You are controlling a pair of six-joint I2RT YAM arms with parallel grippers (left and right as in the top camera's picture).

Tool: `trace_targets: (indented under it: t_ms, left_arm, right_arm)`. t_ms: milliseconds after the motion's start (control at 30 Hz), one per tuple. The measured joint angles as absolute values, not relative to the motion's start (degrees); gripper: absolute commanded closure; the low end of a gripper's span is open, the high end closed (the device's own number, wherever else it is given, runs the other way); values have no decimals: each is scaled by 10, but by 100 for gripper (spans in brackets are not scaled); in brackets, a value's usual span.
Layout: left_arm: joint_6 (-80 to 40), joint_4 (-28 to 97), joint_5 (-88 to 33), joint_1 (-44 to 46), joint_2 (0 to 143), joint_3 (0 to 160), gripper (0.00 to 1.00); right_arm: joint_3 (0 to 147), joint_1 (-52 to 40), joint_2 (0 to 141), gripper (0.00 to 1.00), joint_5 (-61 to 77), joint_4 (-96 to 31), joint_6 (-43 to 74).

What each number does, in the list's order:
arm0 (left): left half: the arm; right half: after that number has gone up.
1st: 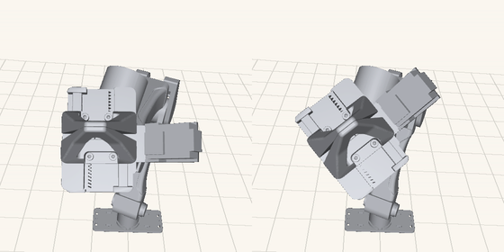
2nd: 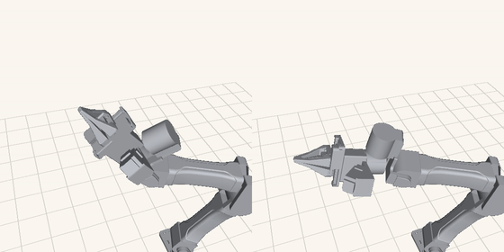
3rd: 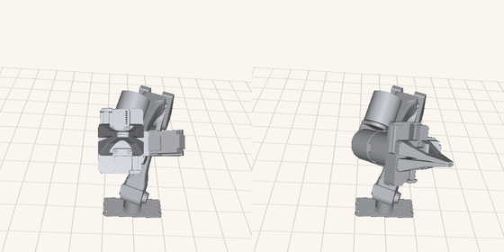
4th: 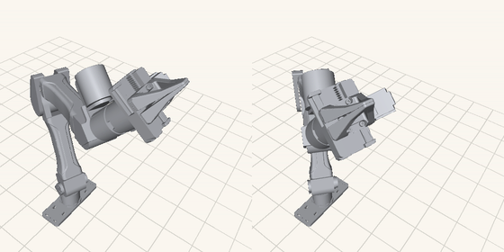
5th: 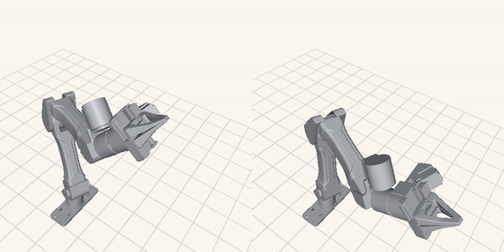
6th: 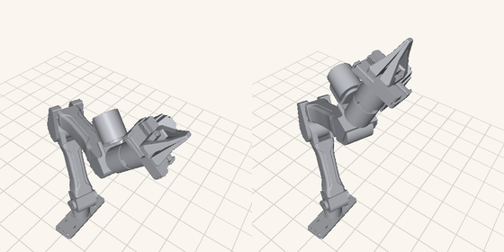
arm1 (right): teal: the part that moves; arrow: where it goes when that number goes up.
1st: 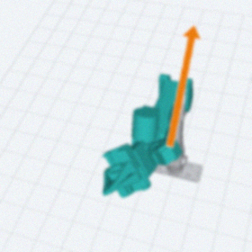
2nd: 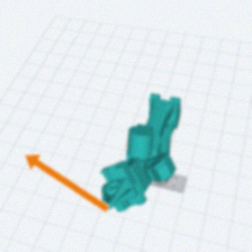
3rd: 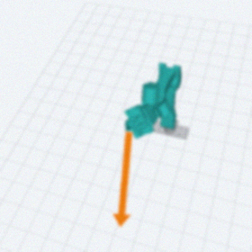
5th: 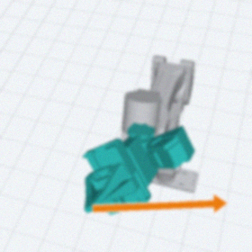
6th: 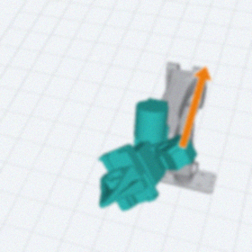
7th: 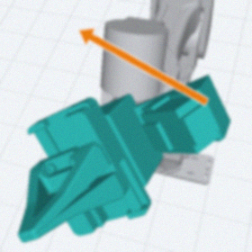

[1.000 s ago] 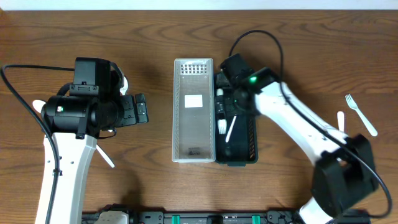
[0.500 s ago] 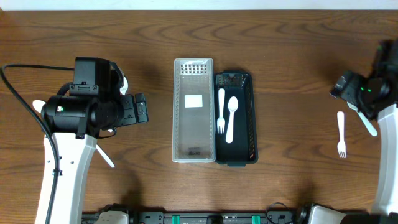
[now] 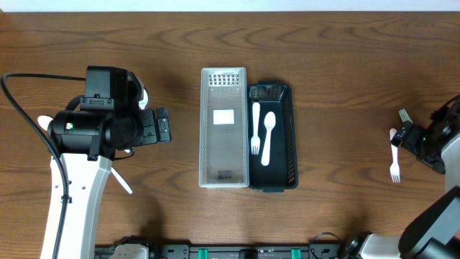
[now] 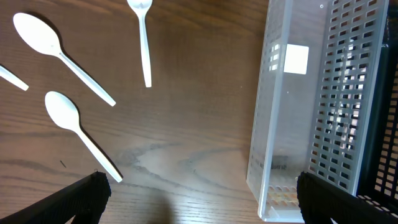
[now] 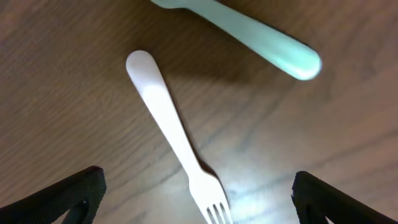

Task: Pack container
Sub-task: 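Move the right gripper to the second white fork and grasp it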

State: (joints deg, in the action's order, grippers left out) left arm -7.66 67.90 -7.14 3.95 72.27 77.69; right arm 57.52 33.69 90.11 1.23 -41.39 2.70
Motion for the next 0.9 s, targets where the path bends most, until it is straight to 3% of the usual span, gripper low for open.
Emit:
trace_targets:
  t_ms: [400, 600, 900]
  left_arm:
    - [-76, 679, -71, 39, 723, 777, 2]
    - [-76, 675, -71, 39, 723, 777, 2]
    - [-76, 674, -71, 39, 723, 777, 2]
  right_arm:
    - [575, 337, 1016, 4, 31, -397, 6]
    - [575, 336, 1019, 16, 32, -390, 1]
    - [575, 326, 1021, 23, 33, -389, -3]
